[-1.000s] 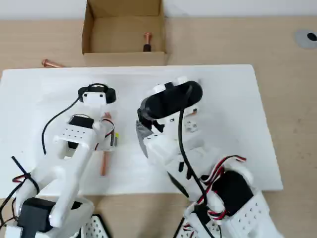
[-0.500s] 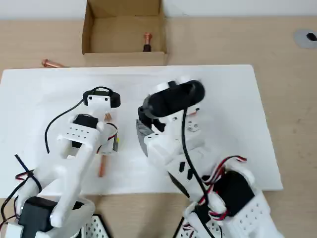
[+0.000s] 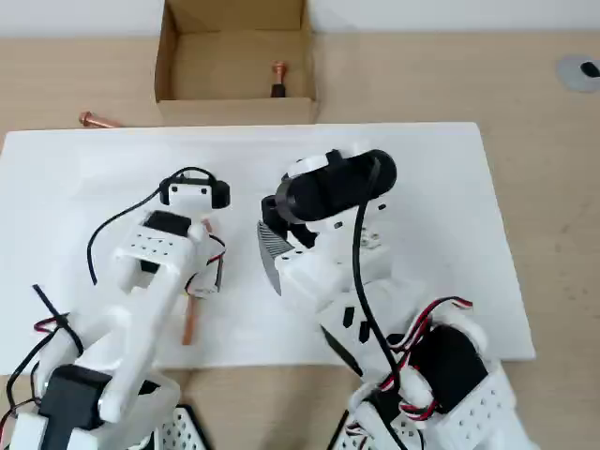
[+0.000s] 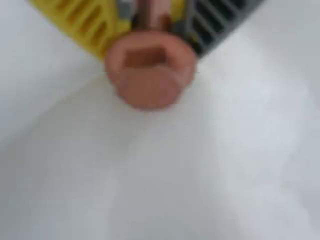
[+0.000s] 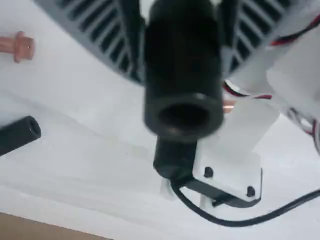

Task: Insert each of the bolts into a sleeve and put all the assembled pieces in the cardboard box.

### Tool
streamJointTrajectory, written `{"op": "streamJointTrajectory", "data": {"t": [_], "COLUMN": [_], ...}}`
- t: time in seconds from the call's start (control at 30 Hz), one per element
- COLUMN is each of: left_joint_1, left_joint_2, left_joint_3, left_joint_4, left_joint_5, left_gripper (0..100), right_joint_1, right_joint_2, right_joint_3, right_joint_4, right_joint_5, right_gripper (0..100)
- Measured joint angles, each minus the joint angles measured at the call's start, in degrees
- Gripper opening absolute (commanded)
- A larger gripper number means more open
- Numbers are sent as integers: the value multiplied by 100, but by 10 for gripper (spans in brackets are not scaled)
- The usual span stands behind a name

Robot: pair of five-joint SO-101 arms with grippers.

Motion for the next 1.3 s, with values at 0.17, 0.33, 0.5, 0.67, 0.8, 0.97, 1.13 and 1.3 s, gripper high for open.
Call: {"op": "streamJointTrajectory", "data": {"t": [0.17,0.33,0.5,0.67,0.8,0.97,1.13,1.3], "left_joint_1": [0,0,0,-9,-18,-26,-26,0], "left_joint_2": [9,9,18,-255,-1090,-1705,-2347,-2655], "left_joint_3": [-1196,-3218,-5908,-8413,-9451,-9424,-9055,-8993], "left_joint_4": [888,1846,2813,3007,3015,3024,3024,3024], "left_joint_5": [-378,-721,-686,-53,202,396,721,1090], "left_gripper": [3,3,2,3,3,3,5,5], "right_joint_1": [0,0,0,0,-105,-1011,-1398,-1433], "right_joint_2": [0,-35,-44,-44,-53,-53,-53,62], "right_joint_3": [-308,-352,-352,-519,-589,-589,-431,88], "right_joint_4": [237,484,589,589,299,-193,-993,-1688], "right_joint_5": [0,0,0,0,0,0,0,352], "right_gripper": [9,9,9,9,9,9,9,9]}}
